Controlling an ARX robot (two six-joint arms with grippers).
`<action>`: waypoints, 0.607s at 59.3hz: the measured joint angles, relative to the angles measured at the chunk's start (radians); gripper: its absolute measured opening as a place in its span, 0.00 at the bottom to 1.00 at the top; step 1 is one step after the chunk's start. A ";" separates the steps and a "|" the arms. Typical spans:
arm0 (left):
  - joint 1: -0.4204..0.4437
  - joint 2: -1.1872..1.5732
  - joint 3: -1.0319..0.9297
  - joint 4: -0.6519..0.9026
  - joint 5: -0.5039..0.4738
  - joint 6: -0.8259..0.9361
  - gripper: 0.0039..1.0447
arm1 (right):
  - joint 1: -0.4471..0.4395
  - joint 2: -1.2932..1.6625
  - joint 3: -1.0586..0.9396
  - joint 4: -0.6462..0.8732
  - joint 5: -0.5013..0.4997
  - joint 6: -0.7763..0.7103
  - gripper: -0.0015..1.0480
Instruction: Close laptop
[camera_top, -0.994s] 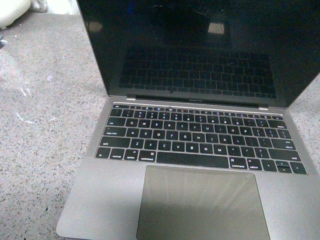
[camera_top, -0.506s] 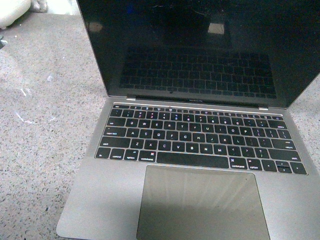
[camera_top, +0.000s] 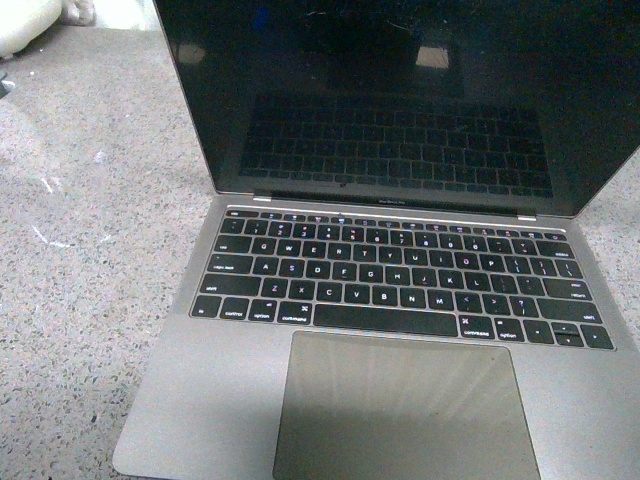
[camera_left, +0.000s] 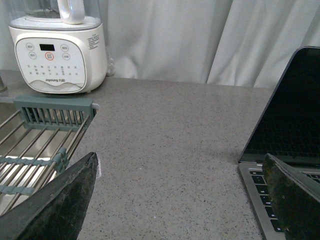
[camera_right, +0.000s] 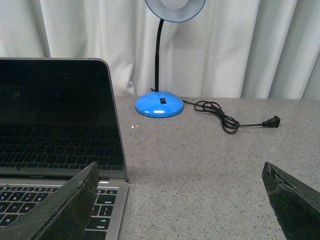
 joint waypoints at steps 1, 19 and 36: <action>0.000 0.000 0.000 0.000 0.000 0.000 0.94 | 0.000 0.000 0.000 0.000 0.000 0.000 0.91; 0.000 0.000 0.000 0.000 0.000 0.000 0.94 | 0.000 0.000 0.000 0.000 0.000 0.000 0.91; 0.000 0.000 0.000 0.000 0.000 0.000 0.94 | 0.000 0.000 0.000 0.000 0.000 0.000 0.91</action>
